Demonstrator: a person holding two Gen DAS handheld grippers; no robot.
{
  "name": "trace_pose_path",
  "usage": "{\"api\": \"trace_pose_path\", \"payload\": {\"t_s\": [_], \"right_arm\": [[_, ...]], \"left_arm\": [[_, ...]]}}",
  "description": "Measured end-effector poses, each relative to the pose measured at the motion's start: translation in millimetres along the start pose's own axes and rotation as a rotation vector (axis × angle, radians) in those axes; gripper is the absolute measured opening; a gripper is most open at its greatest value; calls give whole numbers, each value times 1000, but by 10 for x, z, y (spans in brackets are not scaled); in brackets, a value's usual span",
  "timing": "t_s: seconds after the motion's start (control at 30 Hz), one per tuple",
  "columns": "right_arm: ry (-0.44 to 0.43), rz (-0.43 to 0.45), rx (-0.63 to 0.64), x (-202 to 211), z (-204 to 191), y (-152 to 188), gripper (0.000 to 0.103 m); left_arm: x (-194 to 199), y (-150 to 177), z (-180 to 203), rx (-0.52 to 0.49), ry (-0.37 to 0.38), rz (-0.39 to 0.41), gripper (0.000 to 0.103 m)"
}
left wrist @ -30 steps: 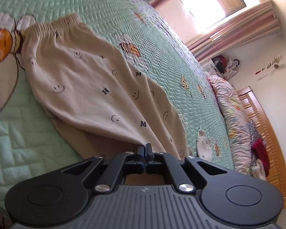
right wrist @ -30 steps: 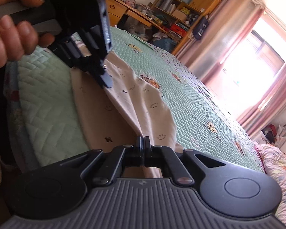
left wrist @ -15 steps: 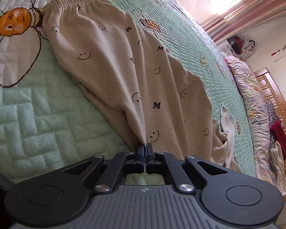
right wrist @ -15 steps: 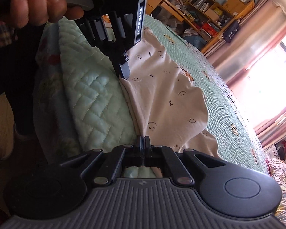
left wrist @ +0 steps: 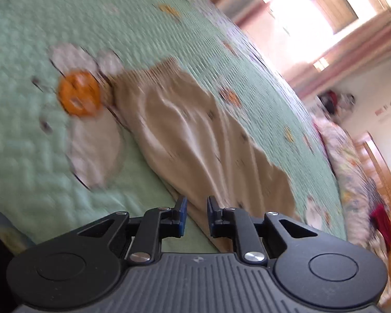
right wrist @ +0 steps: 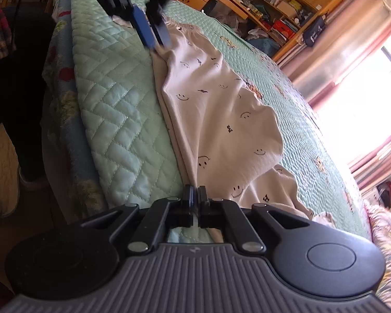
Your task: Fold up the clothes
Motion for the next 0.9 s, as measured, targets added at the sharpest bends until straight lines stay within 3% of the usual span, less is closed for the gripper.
{"api": "trace_pose_path", "payload": {"t_s": [0.1, 0.17, 0.3, 0.4, 0.57, 0.7, 0.9], "right_arm": [[13, -5, -33, 19, 58, 38, 17], [17, -10, -59, 32, 95, 70, 18], [21, -23, -129, 60, 163, 113, 21], [37, -34, -155, 88, 189, 134, 26], [47, -52, -170, 131, 224, 141, 29], [47, -56, -181, 91, 238, 153, 30], [57, -56, -181, 55, 239, 149, 31]], "left_arm": [[-45, -234, -137, 13, -31, 46, 17], [-91, -311, -153, 11, -25, 51, 17], [-250, -345, 17, -52, 6, 54, 18], [-450, -341, 45, -85, -33, 46, 20], [-469, -464, -136, -5, -30, 47, 20], [-250, -651, -158, -14, -41, 154, 25], [-336, -820, -447, 77, -83, 177, 25]]}}
Point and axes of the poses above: each gripper's, at about its wrist camera, not at the fingertips, and x roughly against the way its jaws point, z to its right, y to its underside, the point moved 5 cm from there along -x, roughly the way its jaws point, and after that the axes turned 15 degrees about z, right-handed, at the moved point
